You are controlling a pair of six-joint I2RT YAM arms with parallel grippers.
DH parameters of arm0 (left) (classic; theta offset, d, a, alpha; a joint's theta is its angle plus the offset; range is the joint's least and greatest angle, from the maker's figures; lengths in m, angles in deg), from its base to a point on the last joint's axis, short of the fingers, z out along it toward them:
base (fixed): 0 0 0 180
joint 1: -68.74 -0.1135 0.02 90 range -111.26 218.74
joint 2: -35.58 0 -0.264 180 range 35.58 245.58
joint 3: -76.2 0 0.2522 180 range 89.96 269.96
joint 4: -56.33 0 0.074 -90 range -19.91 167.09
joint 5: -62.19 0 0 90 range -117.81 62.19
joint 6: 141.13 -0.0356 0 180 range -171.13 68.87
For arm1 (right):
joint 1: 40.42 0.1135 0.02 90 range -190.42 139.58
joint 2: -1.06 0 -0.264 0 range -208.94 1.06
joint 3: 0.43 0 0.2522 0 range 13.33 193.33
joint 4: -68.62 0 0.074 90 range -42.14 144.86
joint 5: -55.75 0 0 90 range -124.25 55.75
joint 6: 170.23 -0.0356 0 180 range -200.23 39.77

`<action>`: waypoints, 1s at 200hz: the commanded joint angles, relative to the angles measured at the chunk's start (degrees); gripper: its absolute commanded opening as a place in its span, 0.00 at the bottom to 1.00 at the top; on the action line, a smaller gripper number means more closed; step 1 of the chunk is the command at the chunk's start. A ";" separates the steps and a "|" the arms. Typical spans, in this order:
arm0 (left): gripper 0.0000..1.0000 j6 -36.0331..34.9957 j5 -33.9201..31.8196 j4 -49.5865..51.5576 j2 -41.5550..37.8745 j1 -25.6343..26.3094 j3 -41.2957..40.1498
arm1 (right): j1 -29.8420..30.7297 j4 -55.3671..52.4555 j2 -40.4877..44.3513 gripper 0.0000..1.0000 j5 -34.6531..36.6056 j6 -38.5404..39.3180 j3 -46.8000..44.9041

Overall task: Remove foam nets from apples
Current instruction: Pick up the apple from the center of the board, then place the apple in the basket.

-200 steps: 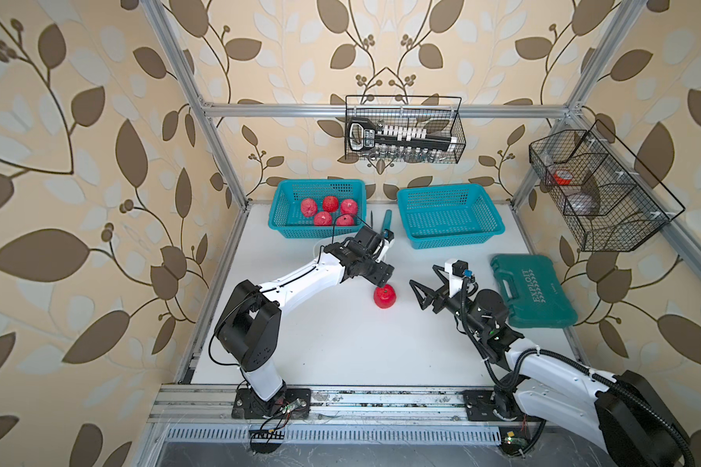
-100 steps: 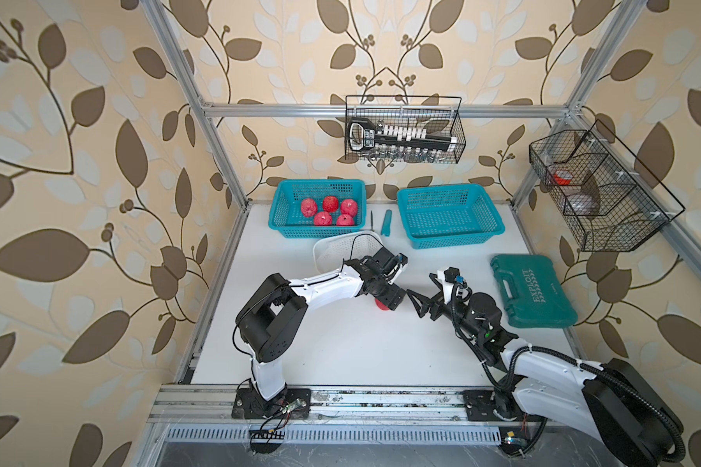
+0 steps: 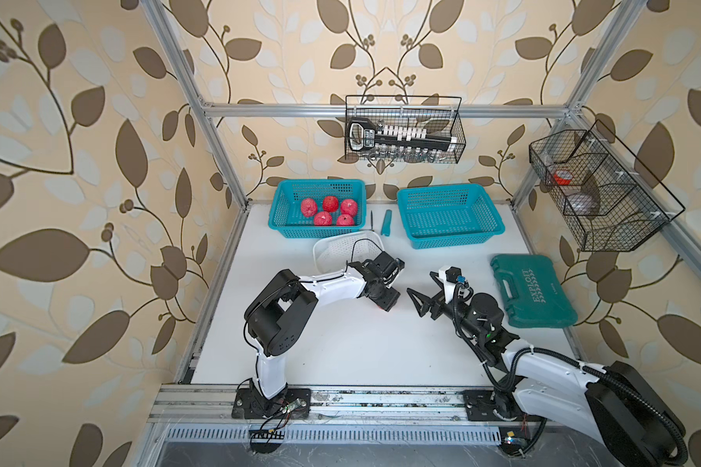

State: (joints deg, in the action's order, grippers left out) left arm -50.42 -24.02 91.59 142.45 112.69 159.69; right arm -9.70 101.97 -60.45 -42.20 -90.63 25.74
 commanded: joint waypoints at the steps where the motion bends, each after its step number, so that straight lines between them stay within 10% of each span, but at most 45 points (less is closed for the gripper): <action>1: 0.55 -1.26 -3.15 3.29 -5.69 0.14 2.11 | 0.96 4.45 1.19 1.00 -4.81 2.22 -0.43; 106: 0.55 -7.00 -2.63 6.63 -10.80 -21.52 20.28 | 3.67 -3.15 1.29 1.00 -11.59 1.16 9.78; 200: 0.56 -8.18 0.29 9.95 10.16 -42.13 38.09 | 5.38 -2.00 -15.51 1.00 -20.07 0.46 16.32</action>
State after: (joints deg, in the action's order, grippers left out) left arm -57.19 -26.29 98.71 148.27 72.56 192.39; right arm -4.83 100.22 -73.85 -58.59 -90.01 40.38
